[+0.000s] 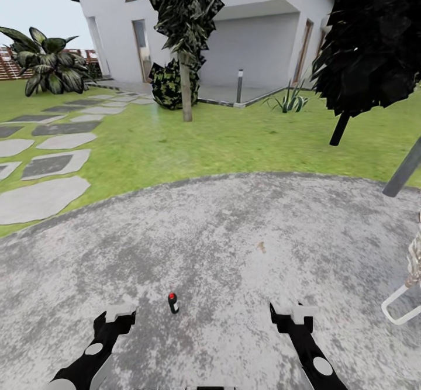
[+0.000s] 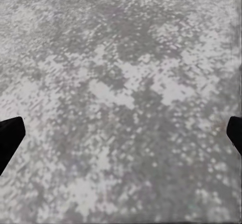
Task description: In the garden, pick up the pesticide atomizer on the floor and spray pesticide onto both trees until each tree trunk is fully covered.
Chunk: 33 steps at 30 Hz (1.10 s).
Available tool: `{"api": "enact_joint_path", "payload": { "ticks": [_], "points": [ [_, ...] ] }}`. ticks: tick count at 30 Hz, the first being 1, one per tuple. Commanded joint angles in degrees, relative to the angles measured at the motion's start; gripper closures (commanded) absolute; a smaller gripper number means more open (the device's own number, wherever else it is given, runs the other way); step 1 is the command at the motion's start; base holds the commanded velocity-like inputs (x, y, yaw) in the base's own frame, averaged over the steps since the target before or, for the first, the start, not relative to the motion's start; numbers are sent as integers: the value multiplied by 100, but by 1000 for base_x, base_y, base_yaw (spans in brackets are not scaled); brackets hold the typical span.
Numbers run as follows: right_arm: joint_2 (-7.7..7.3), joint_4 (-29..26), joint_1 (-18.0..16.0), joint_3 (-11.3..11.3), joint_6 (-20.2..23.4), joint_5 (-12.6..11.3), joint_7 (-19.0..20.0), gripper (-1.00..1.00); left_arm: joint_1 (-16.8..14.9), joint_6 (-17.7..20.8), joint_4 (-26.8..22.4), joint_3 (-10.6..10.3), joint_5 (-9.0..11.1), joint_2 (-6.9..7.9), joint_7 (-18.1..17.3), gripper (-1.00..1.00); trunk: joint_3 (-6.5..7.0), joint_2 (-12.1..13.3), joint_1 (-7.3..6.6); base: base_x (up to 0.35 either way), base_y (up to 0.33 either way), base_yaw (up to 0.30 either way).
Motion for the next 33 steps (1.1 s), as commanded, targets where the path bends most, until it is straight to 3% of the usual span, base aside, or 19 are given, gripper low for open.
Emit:
{"api": "enact_joint_path", "payload": {
  "ticks": [1,33],
  "points": [
    [0,0,0,0,0,0,2,-100,0,1,0,-1,0,-1,-1,-100,-29,-2,2,0,0,-232],
    [9,132,0,8,5,-9,9,-100,0,-14,2,8,-4,12,-3,-100,-850,-43,82,0,0,-240]
  ]
}}
